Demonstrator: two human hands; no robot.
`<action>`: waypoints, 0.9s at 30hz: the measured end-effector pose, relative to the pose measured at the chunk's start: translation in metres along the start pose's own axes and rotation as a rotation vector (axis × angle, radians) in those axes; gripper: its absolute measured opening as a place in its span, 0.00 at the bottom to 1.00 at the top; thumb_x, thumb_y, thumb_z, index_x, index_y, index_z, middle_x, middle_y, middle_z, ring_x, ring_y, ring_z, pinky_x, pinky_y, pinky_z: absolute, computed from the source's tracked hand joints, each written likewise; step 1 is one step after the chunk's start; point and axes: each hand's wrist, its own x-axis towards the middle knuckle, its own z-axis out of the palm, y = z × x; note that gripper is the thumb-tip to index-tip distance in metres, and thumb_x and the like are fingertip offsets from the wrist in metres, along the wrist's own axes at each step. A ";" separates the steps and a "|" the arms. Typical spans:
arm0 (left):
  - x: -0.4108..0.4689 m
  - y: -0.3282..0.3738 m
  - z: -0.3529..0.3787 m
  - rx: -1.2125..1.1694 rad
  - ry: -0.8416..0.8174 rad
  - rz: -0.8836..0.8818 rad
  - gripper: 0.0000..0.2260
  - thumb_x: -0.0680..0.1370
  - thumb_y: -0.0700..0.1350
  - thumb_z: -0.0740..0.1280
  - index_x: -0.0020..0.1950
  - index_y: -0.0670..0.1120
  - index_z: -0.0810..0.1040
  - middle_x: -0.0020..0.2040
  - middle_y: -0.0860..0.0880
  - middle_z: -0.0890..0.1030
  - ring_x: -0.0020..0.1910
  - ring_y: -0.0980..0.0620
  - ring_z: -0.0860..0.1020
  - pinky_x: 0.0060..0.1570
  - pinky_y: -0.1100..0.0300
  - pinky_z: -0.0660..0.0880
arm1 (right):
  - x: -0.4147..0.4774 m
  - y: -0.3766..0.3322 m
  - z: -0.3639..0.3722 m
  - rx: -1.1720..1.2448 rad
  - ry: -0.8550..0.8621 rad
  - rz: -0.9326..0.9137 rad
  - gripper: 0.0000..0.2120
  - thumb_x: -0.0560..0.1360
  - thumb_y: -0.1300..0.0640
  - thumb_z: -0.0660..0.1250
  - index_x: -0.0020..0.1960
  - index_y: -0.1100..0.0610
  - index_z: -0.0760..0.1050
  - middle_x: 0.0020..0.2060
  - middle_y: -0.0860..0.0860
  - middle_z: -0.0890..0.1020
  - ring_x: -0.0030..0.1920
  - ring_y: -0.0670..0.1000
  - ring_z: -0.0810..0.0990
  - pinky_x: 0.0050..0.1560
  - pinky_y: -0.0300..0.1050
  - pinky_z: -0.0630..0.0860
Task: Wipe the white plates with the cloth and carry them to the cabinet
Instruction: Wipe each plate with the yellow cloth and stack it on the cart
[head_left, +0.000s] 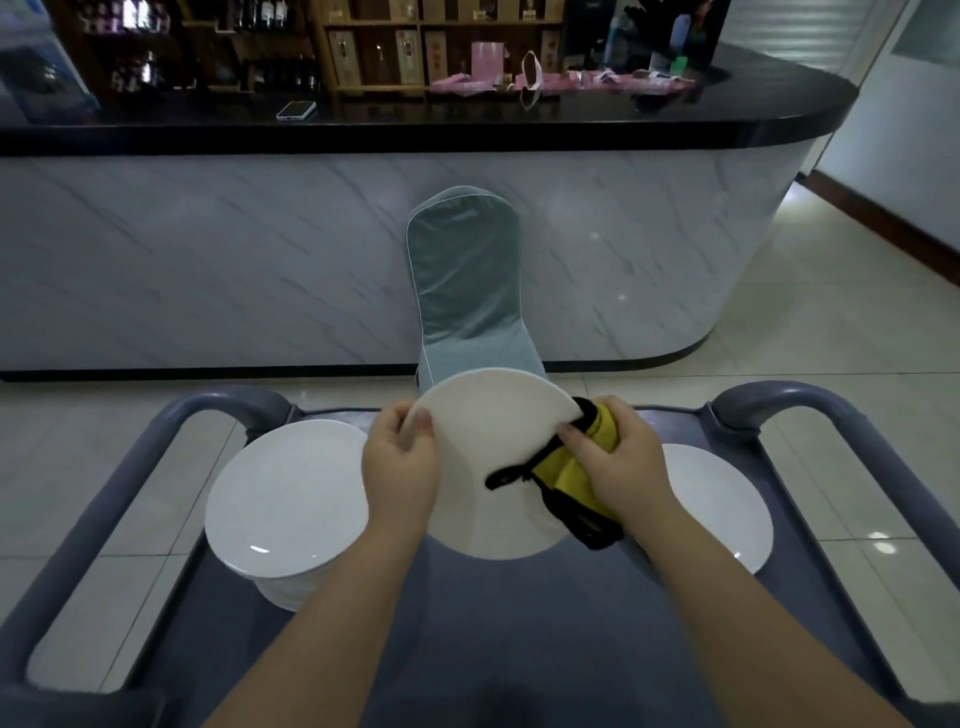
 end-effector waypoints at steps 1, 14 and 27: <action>-0.002 -0.001 0.001 0.175 -0.036 0.159 0.03 0.79 0.47 0.66 0.51 0.52 0.79 0.47 0.52 0.82 0.49 0.48 0.78 0.48 0.54 0.73 | -0.001 0.000 0.000 -0.055 -0.015 -0.055 0.07 0.73 0.53 0.73 0.44 0.49 0.75 0.37 0.43 0.80 0.40 0.40 0.77 0.41 0.40 0.71; 0.017 0.050 -0.012 -0.084 0.120 0.231 0.07 0.77 0.52 0.67 0.39 0.57 0.78 0.33 0.61 0.78 0.34 0.62 0.74 0.38 0.65 0.72 | -0.002 -0.046 -0.005 0.051 0.051 -0.165 0.10 0.72 0.50 0.74 0.50 0.46 0.75 0.42 0.38 0.81 0.45 0.39 0.78 0.47 0.36 0.74; 0.014 0.089 0.003 0.513 -0.044 1.219 0.17 0.81 0.52 0.62 0.40 0.43 0.81 0.37 0.48 0.81 0.37 0.48 0.78 0.34 0.55 0.72 | 0.003 -0.084 -0.007 -0.232 0.024 -0.561 0.10 0.74 0.48 0.71 0.48 0.54 0.78 0.35 0.43 0.77 0.37 0.44 0.74 0.38 0.35 0.70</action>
